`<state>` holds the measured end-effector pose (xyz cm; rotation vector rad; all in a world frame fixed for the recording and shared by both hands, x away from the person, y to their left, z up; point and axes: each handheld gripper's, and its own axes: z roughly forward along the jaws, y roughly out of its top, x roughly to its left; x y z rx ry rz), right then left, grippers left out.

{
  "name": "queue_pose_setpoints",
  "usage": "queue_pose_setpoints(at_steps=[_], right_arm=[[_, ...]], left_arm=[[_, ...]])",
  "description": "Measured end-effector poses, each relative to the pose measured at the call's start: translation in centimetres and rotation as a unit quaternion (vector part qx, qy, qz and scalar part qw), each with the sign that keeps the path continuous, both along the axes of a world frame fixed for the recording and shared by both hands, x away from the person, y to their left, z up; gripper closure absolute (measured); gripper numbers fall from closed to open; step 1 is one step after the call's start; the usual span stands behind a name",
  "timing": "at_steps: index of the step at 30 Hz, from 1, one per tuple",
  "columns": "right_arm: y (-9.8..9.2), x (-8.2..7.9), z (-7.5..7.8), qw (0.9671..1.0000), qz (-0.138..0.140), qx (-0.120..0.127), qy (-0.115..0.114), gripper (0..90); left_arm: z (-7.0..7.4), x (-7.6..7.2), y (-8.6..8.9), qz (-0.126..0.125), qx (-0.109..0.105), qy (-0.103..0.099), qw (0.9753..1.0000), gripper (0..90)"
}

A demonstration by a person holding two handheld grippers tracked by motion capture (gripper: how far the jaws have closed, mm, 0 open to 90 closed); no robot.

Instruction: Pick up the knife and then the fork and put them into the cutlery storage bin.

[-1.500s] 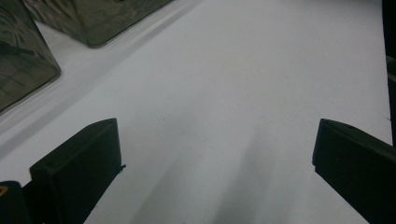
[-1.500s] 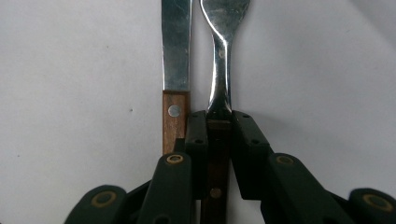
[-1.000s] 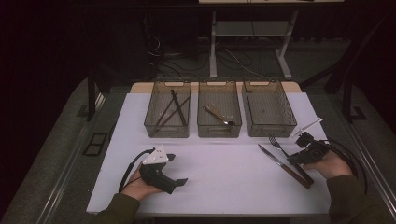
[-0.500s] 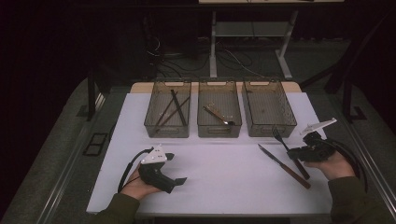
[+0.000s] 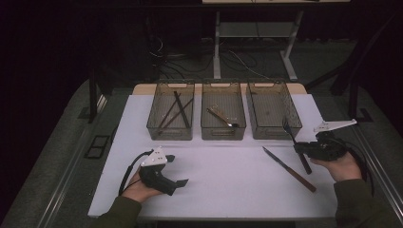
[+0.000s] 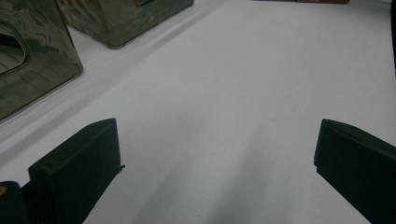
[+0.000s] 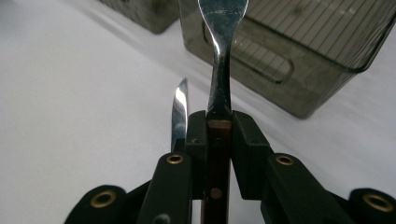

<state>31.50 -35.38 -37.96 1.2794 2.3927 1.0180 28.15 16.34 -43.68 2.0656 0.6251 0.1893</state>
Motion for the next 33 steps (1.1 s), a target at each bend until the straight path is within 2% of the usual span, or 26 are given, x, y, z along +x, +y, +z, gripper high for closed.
queue_pose_setpoints(at_steps=[9,18,26,33], right_arm=[[-0.2,0.2,0.5,0.9994,-0.006,0.029,-0.020,77.4],[0.2,1.3,2.0,0.9973,-0.013,0.046,-0.056,77.3],[0.7,3.2,3.8,0.9953,-0.026,0.050,-0.079,77.3],[0.8,5.8,5.5,0.9925,-0.046,0.054,-0.099,77.3]], left_arm=[[0.0,0.0,-0.1,0.000,0.003,0.003,1.0000,0.0],[-0.2,0.0,-0.2,-0.001,0.005,0.015,0.9999,0.0],[-0.1,-0.1,-0.3,-0.006,0.003,0.011,0.9999,0.0],[-0.1,-0.1,-0.4,-0.007,0.002,0.010,0.9999,0.0]])
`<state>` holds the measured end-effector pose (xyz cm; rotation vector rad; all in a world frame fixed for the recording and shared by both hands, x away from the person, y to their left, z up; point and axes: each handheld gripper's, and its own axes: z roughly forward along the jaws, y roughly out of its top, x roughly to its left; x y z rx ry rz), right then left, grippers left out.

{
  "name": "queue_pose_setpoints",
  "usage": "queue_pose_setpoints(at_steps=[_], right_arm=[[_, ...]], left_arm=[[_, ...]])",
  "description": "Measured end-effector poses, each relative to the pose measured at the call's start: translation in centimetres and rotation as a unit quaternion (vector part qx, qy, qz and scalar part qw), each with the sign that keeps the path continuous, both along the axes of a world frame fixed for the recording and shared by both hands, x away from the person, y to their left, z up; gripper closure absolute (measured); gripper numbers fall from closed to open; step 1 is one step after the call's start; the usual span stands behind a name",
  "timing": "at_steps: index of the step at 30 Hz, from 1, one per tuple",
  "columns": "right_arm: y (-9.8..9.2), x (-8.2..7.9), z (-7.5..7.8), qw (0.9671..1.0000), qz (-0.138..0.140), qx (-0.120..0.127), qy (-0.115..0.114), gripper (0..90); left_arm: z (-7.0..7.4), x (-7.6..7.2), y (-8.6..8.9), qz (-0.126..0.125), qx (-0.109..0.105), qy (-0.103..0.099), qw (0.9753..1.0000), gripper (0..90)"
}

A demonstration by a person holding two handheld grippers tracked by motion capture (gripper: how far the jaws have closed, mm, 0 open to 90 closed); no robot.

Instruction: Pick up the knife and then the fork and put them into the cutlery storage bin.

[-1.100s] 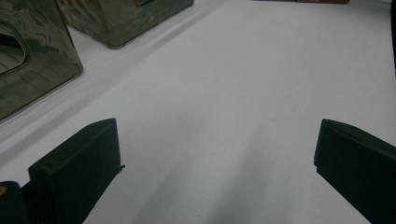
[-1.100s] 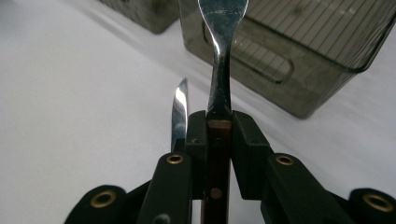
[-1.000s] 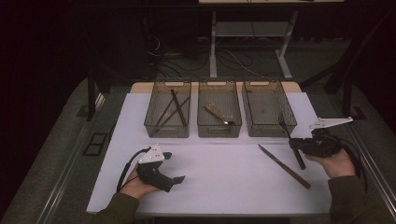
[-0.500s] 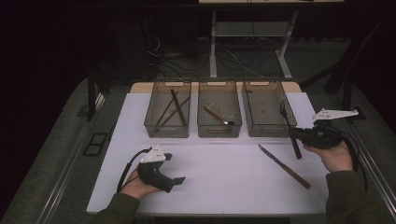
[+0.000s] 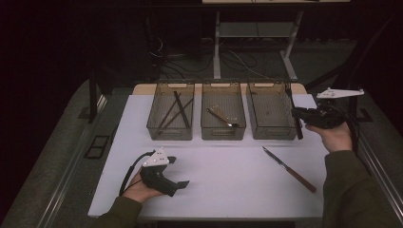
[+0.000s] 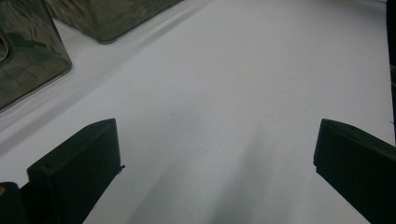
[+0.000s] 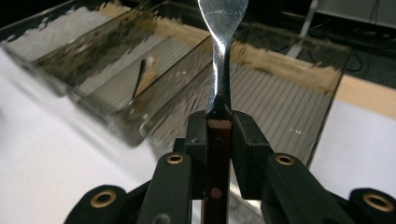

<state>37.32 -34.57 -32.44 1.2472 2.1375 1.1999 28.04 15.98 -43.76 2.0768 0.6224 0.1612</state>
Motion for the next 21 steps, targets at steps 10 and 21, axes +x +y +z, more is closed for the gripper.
queue_pose_setpoints(at_steps=[10,21], right_arm=[[0.6,4.2,0.8,0.9995,-0.028,0.012,-0.003,77.3],[1.1,6.7,-3.0,0.9984,-0.044,-0.015,0.031,77.2]], left_arm=[[0.1,0.0,0.0,-0.001,-0.006,0.000,1.0000,0.0],[0.2,-0.1,0.0,-0.005,-0.008,-0.001,1.0000,0.0]])
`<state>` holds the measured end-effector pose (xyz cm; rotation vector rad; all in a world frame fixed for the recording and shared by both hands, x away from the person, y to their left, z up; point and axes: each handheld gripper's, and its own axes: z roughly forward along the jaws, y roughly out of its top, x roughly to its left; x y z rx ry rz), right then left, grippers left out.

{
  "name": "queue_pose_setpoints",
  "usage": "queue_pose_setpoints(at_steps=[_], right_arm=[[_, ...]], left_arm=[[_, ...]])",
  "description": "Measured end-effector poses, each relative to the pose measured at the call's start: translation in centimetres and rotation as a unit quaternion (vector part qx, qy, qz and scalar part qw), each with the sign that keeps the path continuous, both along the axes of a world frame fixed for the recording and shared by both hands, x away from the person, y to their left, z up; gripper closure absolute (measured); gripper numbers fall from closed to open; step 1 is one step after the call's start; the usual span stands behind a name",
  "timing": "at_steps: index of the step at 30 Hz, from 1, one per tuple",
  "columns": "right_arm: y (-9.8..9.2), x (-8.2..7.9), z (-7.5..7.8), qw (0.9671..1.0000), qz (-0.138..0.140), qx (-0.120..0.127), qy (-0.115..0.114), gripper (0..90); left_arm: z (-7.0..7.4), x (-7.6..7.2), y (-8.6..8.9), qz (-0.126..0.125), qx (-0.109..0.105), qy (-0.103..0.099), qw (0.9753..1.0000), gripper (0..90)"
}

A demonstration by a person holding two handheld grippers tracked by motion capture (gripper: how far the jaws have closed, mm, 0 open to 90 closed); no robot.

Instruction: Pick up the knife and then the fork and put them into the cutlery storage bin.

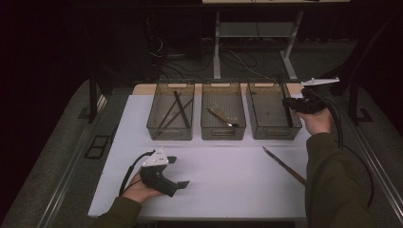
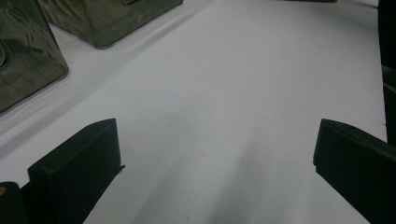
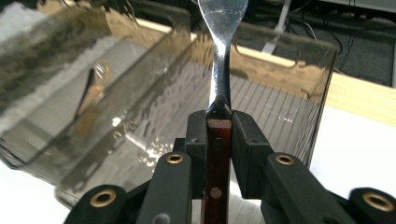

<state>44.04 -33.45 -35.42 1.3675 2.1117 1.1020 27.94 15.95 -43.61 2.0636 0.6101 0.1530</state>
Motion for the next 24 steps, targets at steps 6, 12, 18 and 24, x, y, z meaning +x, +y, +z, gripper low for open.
queue_pose_setpoints(at_steps=[6,12,18,24], right_arm=[[-0.4,0.2,-1.8,0.9996,-0.010,-0.009,0.025,77.2],[-0.8,0.2,-3.1,0.9990,-0.014,-0.014,0.040,76.4],[-0.7,0.1,-2.7,0.9989,-0.015,-0.005,0.043,51.4],[-1.1,-0.9,-1.5,0.9993,-0.011,0.025,0.027,41.2]], left_arm=[[0.0,0.0,0.0,-0.001,0.000,0.000,1.0000,0.0],[0.0,0.0,-0.1,-0.001,0.000,0.001,1.0000,0.0],[0.0,0.0,-0.1,-0.002,0.000,0.001,1.0000,0.0],[0.0,0.0,-0.1,-0.003,0.002,0.000,1.0000,0.0]])
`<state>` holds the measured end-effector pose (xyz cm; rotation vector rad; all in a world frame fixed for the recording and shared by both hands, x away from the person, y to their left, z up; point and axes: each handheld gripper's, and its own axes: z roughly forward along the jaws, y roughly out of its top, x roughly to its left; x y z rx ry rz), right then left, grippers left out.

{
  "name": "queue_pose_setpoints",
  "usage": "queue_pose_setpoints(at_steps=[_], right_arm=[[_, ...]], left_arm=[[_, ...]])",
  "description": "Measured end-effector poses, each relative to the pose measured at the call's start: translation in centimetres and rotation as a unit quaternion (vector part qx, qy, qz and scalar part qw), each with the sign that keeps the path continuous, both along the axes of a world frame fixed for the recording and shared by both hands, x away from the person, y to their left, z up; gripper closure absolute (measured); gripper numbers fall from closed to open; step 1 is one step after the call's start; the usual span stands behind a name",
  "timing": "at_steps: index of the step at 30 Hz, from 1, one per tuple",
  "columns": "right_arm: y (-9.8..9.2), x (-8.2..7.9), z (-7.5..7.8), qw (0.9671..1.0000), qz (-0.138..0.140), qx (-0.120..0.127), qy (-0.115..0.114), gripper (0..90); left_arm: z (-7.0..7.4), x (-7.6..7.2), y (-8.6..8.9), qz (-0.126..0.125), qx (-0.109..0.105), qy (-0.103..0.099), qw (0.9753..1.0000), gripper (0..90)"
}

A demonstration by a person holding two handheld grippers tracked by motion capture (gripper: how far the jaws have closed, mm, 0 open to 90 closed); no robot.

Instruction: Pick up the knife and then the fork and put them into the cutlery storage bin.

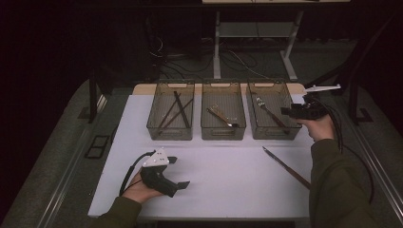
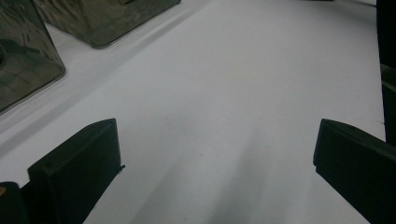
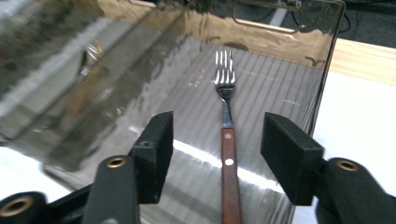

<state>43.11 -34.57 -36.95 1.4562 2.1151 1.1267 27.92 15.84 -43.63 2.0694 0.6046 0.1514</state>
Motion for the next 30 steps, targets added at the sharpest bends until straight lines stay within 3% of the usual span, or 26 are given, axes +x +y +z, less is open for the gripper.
queue_pose_setpoints(at_steps=[15,30], right_arm=[[-0.4,-5.7,1.7,0.9972,0.053,0.031,-0.042,32.2],[0.1,-10.4,-0.6,0.9946,0.083,0.040,-0.049,26.7]], left_arm=[[0.0,-0.1,-0.1,0.002,0.001,0.001,1.0000,0.0],[0.0,-0.1,-0.2,0.000,0.003,0.000,1.0000,0.0]])
